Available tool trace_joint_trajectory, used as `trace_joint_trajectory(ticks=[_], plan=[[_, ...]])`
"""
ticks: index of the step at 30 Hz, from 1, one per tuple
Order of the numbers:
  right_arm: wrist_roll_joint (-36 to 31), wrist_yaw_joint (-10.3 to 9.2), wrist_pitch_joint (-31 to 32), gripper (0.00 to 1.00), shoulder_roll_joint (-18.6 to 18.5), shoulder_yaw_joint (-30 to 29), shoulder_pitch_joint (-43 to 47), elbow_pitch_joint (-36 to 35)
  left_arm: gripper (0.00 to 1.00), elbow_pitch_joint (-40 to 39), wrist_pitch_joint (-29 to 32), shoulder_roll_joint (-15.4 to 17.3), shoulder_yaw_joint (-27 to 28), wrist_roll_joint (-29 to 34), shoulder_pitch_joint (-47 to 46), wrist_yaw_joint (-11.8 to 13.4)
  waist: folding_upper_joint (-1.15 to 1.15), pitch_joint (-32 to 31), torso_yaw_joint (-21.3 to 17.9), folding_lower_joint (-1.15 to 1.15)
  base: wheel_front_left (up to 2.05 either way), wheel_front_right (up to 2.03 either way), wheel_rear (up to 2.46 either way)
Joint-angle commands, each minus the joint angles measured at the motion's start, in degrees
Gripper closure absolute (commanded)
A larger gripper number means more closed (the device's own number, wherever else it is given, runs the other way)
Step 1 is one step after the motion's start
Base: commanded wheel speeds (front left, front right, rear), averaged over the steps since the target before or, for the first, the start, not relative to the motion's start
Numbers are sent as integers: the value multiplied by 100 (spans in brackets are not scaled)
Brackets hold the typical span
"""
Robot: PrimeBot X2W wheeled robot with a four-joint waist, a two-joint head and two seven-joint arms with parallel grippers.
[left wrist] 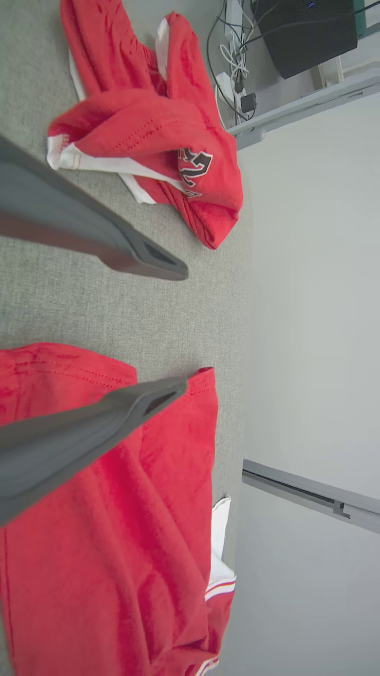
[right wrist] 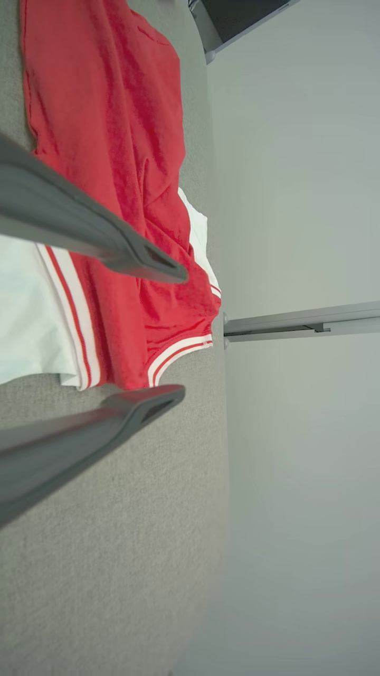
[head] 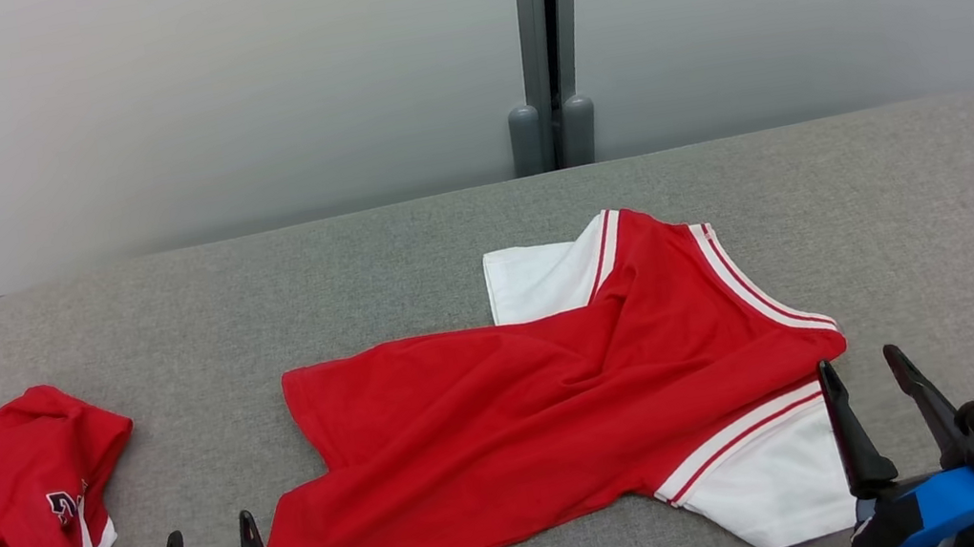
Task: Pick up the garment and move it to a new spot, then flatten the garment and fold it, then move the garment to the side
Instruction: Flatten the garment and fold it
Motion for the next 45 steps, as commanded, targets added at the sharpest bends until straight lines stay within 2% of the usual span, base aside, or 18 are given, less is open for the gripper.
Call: trace_joint_trajectory(ticks=[1, 9, 21, 35, 40, 41, 42, 43, 45], plan=[[-16, 0, -3, 0, -8, -10, 111, -85, 0, -46, -1, -14, -18, 96, 114, 56, 0, -28, -37, 1, 0, 0, 0], [-164, 0, -3, 0, -9, 98, 233, 236, 0, 22, -1, -43, -184, 213, 333, 191, 0, -154, -75, 1, 0, 0, 0], [-254, 0, -3, 0, -10, 34, 247, 443, 0, 65, -1, -45, -445, 83, 329, 201, 0, -140, -66, 1, 0, 0, 0], [-670, 0, -2, 0, -9, -456, -313, 2167, 0, 186, -1, -44, -740, -104, 145, 215, 0, 271, 234, 1, 0, 0, 0], [-720, 0, 89, 0, 25, -297, -452, 3301, 0, 193, -1, -46, -795, -189, 61, 254, 0, 400, 316, 1, 0, 0, 0], [-622, 9, 97, 11, 48, -174, -463, 3476, 0, 185, -1, -46, -798, -196, 52, 267, 0, 412, 320, 1, 0, 0, 0], [-530, 9, 131, 84, 73, -72, -472, 3660, 0, 181, -1, -45, -797, -200, 48, 275, 0, 420, 322, 1, 0, 0, 0], [-449, 10, 138, 100, 87, 4, -482, 3792, 0, 173, -1, -46, -795, -216, 46, 283, 0, 426, 320, 1, 0, 0, 0], [-394, 10, 145, 100, 95, 58, -491, 3884, 0, 169, -1, -46, -787, -233, 42, 293, 0, 428, 316, 1, 0, 0, 0]])
